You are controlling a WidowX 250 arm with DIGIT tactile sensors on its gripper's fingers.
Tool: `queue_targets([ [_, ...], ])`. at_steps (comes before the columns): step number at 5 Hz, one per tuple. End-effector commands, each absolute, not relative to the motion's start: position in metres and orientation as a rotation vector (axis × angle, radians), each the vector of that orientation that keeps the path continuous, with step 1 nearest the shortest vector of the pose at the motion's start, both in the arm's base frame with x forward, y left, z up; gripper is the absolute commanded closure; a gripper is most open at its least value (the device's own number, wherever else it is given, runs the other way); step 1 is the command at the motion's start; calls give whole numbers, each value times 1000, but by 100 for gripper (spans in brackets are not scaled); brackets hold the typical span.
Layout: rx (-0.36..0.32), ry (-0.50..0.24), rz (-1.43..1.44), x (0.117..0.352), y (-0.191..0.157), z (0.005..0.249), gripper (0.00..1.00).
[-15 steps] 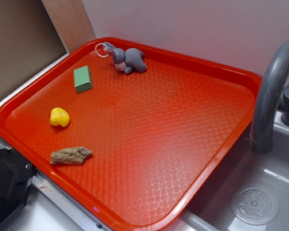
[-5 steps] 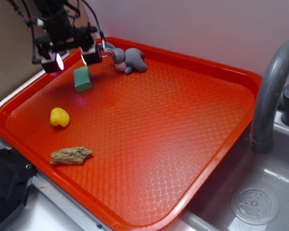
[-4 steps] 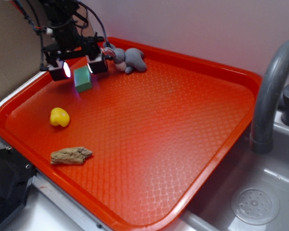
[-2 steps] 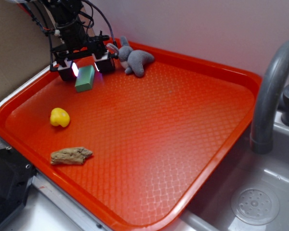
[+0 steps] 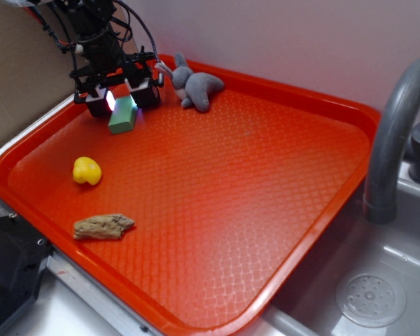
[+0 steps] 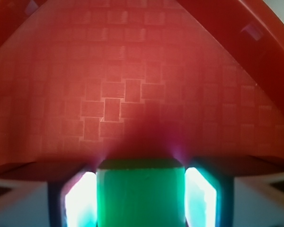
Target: Grab the green block.
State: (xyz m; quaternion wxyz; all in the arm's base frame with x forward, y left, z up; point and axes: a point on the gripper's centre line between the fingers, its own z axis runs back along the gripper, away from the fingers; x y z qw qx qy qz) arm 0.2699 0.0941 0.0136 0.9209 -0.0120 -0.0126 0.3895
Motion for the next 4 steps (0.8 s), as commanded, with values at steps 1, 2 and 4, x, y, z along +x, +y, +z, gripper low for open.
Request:
queue_targets([
  [1, -34, 10, 711, 263, 103, 72, 100],
  [2, -49, -32, 482, 266, 76, 118, 100],
  [4, -143, -117, 215, 248, 15, 189, 100],
])
